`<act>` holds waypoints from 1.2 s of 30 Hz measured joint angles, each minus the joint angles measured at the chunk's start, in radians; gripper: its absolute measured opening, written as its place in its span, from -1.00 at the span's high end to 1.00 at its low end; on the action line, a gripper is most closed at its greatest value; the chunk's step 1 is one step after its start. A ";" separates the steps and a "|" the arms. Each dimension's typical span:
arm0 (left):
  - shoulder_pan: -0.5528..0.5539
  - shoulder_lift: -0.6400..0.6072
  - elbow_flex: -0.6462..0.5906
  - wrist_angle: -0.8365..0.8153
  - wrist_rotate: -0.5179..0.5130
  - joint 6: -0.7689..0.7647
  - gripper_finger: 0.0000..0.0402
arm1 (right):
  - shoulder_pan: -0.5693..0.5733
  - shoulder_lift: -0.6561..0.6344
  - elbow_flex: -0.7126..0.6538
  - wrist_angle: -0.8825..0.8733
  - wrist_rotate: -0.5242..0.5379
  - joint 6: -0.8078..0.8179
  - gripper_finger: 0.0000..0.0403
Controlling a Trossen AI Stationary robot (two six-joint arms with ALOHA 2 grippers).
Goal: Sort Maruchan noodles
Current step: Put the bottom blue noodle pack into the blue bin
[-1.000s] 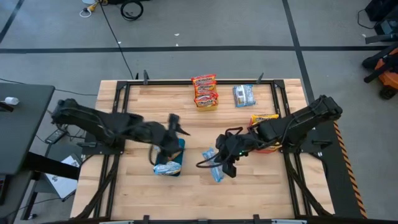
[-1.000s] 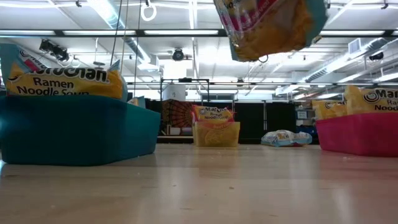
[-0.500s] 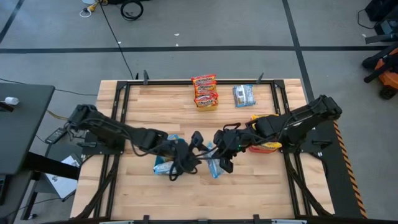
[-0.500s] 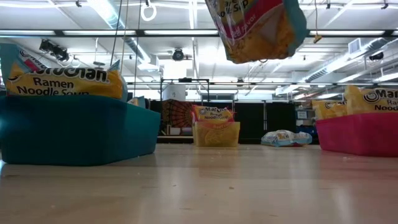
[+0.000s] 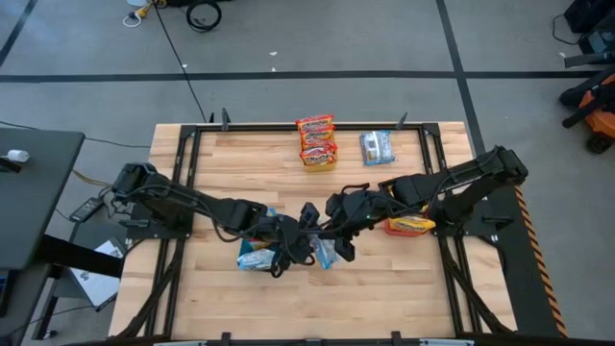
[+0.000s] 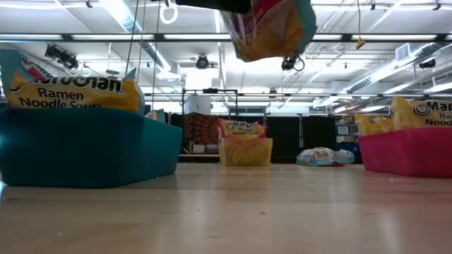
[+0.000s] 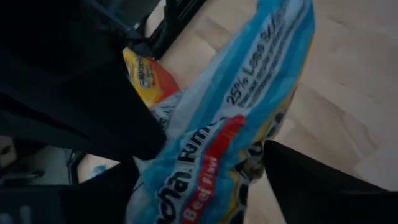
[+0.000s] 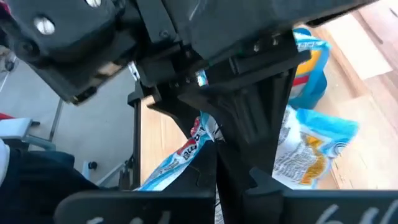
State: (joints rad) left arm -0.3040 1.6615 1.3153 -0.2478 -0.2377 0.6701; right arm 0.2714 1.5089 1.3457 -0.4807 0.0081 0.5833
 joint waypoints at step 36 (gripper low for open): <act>0.013 -0.573 -0.326 -0.368 -0.169 -0.953 0.45 | 0.141 -0.255 -0.126 -0.152 0.463 0.125 0.32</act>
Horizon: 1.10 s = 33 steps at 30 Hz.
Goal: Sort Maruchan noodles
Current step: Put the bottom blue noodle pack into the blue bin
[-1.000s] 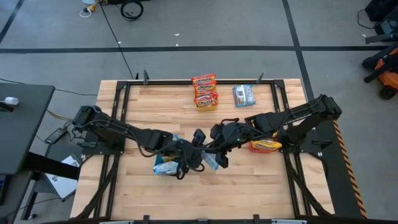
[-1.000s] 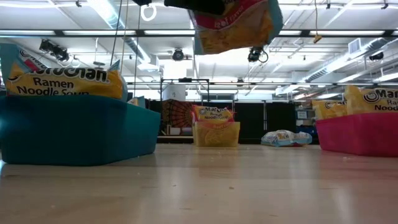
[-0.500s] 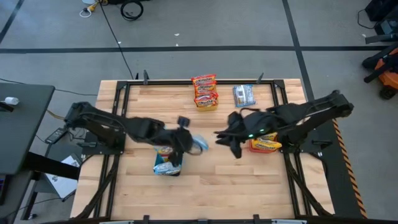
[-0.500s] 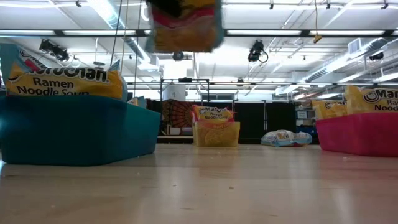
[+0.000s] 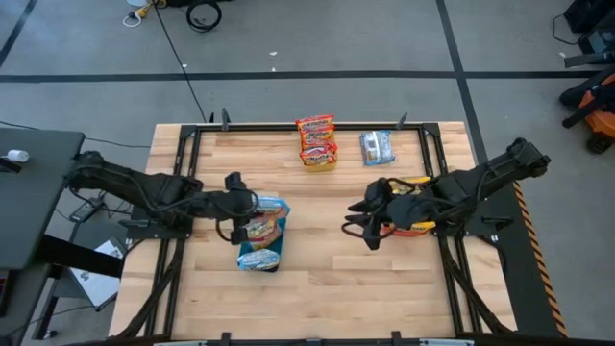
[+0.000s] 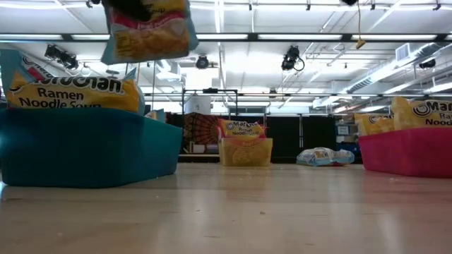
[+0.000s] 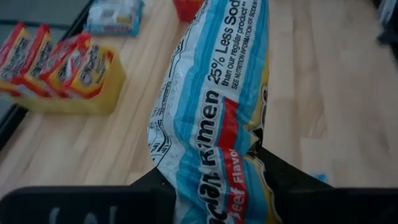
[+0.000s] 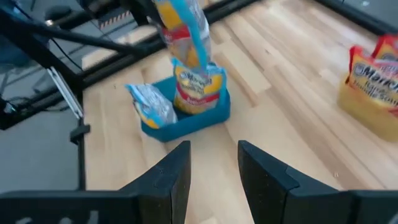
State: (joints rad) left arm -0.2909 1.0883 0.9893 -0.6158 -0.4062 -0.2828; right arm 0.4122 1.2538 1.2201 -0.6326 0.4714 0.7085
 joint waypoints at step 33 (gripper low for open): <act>0.015 0.032 -0.179 0.119 0.325 -0.005 0.44 | -0.021 0.320 -0.175 0.565 0.017 -0.230 0.38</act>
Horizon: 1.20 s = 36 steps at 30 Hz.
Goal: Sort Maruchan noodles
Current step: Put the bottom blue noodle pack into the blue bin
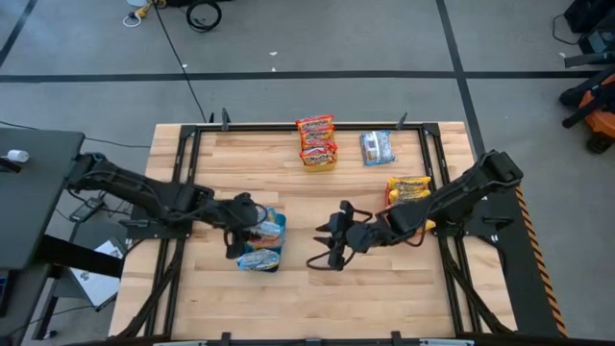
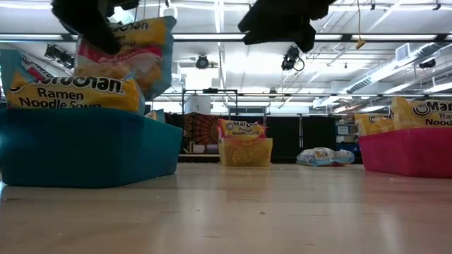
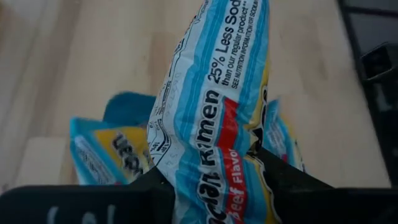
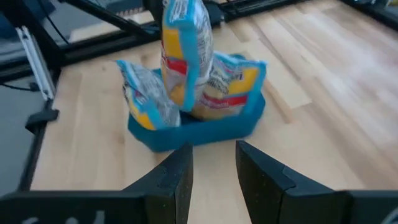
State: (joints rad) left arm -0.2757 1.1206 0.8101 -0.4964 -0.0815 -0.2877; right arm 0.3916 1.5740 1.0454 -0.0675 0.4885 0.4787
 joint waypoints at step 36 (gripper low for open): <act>-0.228 0.347 -0.168 0.472 -0.286 -0.260 0.41 | 0.029 0.010 0.000 -0.079 0.035 0.099 0.38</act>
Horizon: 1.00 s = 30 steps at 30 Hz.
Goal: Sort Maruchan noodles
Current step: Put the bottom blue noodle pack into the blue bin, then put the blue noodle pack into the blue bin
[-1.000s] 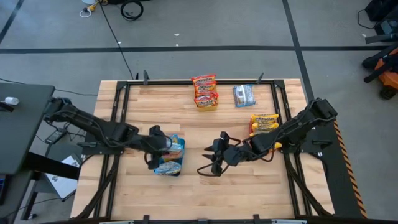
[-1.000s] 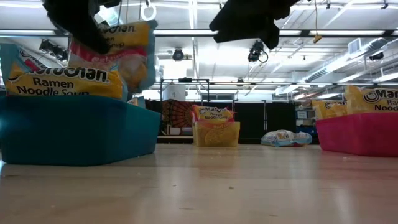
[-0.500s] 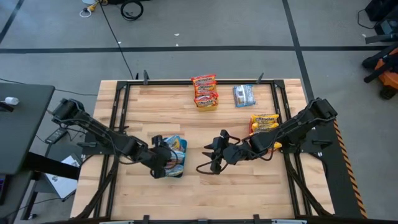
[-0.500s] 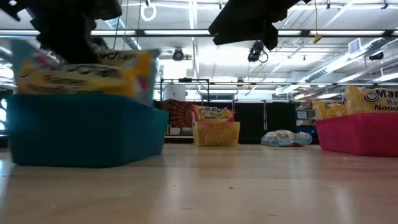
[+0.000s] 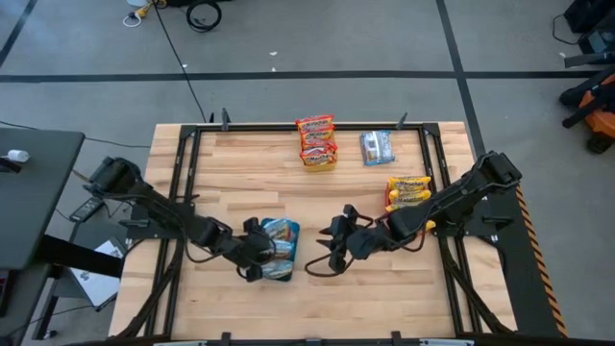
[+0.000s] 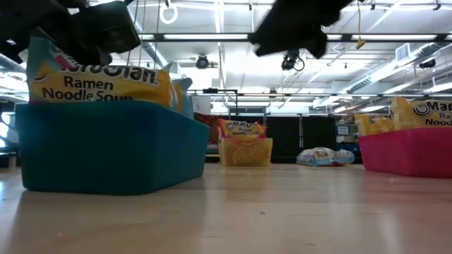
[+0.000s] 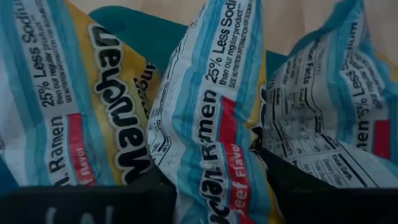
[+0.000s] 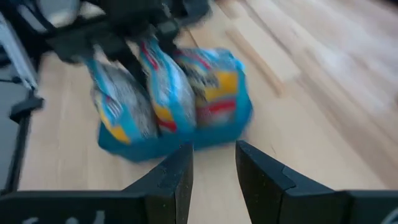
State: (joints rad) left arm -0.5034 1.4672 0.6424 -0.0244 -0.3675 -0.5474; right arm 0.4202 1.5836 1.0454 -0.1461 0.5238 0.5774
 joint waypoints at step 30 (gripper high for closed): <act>0.358 -0.009 0.317 -0.577 0.306 0.203 -0.51 | -1.052 -0.074 -0.092 -0.451 -0.177 -0.230 -0.32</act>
State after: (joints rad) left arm -0.1455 1.4586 0.9596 -0.6018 -0.0619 -0.3444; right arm -0.6321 1.5091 0.9534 -0.5966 0.3466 0.3475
